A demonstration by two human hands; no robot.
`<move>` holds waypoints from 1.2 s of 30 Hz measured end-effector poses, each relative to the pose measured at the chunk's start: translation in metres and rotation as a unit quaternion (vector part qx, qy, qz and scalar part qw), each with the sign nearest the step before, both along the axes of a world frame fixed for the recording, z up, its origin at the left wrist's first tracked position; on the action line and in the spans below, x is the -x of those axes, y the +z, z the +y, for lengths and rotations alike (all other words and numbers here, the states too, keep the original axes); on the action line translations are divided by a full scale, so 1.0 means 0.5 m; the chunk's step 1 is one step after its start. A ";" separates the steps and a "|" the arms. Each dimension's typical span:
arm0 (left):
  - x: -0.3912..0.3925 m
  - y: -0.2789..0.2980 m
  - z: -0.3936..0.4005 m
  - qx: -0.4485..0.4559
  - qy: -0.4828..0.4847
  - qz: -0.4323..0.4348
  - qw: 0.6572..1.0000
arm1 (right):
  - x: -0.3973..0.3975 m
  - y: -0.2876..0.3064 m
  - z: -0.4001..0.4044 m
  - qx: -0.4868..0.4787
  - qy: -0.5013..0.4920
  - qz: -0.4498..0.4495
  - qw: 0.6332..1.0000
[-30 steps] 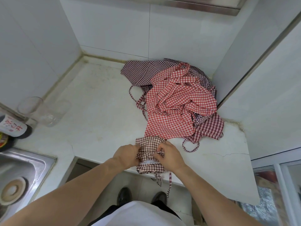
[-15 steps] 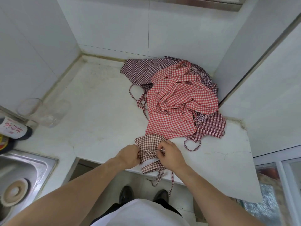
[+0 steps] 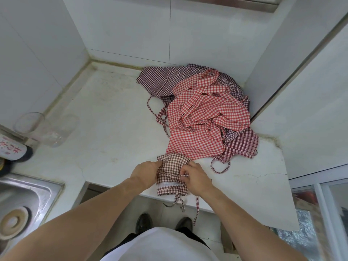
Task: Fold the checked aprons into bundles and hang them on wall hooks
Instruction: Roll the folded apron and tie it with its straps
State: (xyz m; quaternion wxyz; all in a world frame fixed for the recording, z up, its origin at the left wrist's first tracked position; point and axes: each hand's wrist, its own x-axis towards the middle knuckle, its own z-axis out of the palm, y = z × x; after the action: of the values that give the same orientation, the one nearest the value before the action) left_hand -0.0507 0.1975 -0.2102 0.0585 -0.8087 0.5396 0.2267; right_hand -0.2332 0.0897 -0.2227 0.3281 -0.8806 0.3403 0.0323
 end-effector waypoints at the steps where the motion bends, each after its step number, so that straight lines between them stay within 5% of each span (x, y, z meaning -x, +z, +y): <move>1: -0.001 -0.001 -0.001 0.000 -0.014 0.003 1.000 | 0.003 0.001 -0.003 0.001 0.003 0.003 1.000; 10: 0.005 -0.005 -0.004 0.025 -0.012 -0.023 0.999 | 0.010 0.003 -0.010 -0.029 0.015 -0.004 0.999; 18: -0.018 -0.008 0.018 0.064 0.129 0.139 0.980 | 0.011 0.014 -0.030 -0.221 -0.100 -0.077 0.967; 31: -0.032 0.006 0.019 0.047 0.112 0.152 0.981 | 0.003 0.029 -0.041 -0.206 -0.161 -0.059 0.963; 36: -0.033 0.012 0.022 0.012 0.186 0.277 0.943 | 0.002 0.031 -0.035 -0.185 -0.157 -0.037 0.969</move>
State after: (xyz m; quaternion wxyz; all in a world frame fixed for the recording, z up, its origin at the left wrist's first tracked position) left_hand -0.0341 0.2087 -0.2043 -0.1460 -0.8006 0.3772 0.4421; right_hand -0.2344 0.0723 -0.2072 0.4986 -0.7409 0.4498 0.0100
